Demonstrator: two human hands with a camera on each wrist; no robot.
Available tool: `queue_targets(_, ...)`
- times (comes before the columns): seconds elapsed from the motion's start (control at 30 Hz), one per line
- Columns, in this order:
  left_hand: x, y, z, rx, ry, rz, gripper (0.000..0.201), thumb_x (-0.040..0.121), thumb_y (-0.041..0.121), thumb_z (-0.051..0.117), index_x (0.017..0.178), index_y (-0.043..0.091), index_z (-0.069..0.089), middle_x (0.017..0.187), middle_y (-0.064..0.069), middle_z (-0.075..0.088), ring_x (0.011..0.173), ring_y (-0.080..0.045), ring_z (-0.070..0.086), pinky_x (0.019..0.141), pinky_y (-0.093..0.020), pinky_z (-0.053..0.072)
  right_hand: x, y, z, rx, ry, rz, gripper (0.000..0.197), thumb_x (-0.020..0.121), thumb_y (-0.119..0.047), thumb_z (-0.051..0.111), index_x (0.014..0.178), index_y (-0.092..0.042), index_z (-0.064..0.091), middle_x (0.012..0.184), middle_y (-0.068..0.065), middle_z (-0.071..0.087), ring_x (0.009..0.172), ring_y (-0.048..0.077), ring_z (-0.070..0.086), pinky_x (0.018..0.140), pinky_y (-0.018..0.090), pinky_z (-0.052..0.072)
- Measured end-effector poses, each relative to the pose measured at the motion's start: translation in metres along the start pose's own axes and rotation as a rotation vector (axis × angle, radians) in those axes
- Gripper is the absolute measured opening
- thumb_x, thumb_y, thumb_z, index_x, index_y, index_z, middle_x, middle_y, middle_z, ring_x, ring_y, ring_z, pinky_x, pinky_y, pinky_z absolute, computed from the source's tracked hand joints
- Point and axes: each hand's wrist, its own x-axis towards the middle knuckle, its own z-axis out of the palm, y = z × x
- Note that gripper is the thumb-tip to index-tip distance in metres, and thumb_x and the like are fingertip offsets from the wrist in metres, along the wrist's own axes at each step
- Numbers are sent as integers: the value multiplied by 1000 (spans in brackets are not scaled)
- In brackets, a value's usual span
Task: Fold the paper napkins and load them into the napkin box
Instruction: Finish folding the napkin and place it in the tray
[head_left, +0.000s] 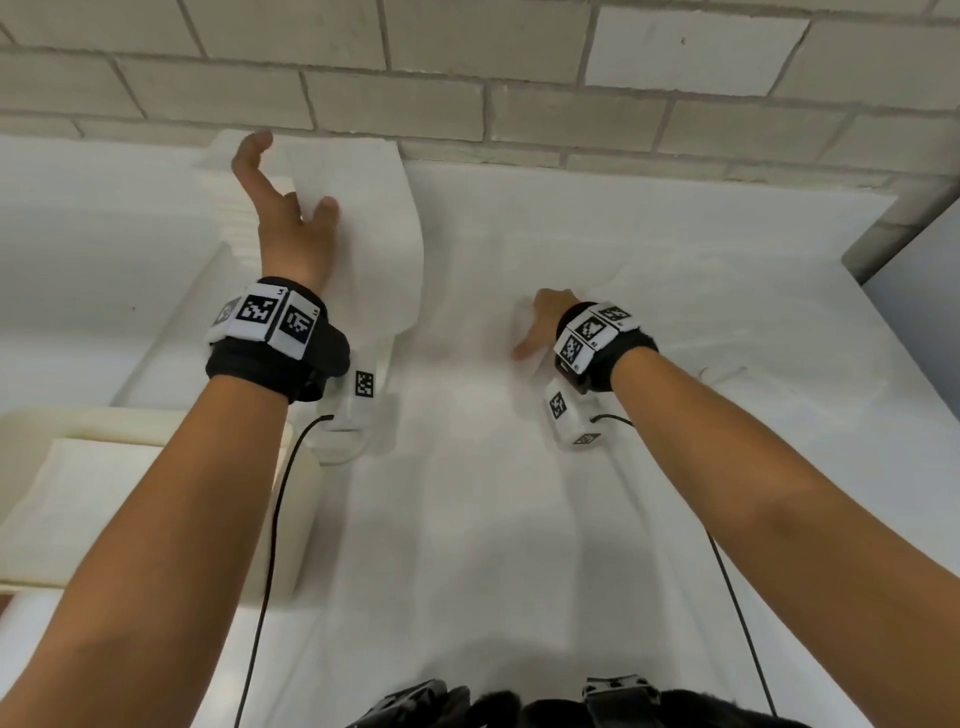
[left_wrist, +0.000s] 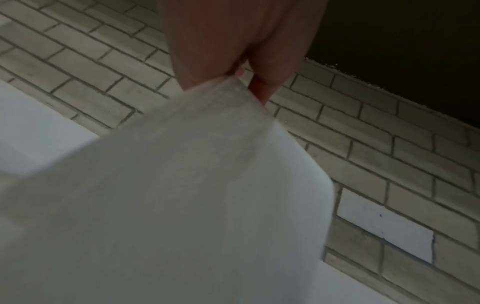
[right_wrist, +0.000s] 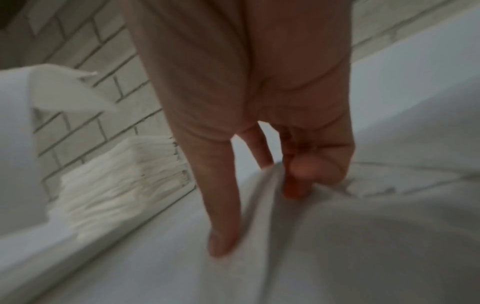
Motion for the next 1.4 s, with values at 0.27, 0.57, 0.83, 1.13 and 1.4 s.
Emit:
queue_targets(0.27,-1,-16,18,311,-124,32,30,95,4,42,106,15,68,121,-6,62,110,-21,56,90,-16,38,1,13,-13,601,-26,-36,37,80,-7,71,115,-3,58,100,8,61,96,27,60,79,33,53)
queue_targets(0.57,-24,-8,50,421,-476,-94,57,80,57,60,129,29,53,148,-2,34,138,-17,29,113,-28,22,-60,14,-76,966,109,-438,16,78,0,70,80,-14,62,47,-7,55,46,3,55,58,15,52)
queue_targets(0.83,-50,9,68,-143,-698,-309,44,66,49,78,90,15,64,102,1,71,97,-16,66,88,-32,48,-101,9,-108,1102,93,-603,12,72,-11,69,84,-6,69,65,0,67,54,6,61,57,18,53)
queue_targets(1.13,-71,15,78,-260,-567,-306,11,81,20,71,84,9,70,93,-9,73,88,-25,69,86,-41,54,-117,32,-82,1106,113,-372,40,84,-11,68,120,-12,51,98,4,68,85,18,67,78,33,57)
queue_targets(1.4,-54,43,74,25,-239,-238,48,90,62,40,85,21,65,107,-2,62,100,-22,56,99,-35,42,-131,17,-63,458,210,-256,32,92,-9,49,123,-4,55,122,14,59,113,31,56,80,29,44)
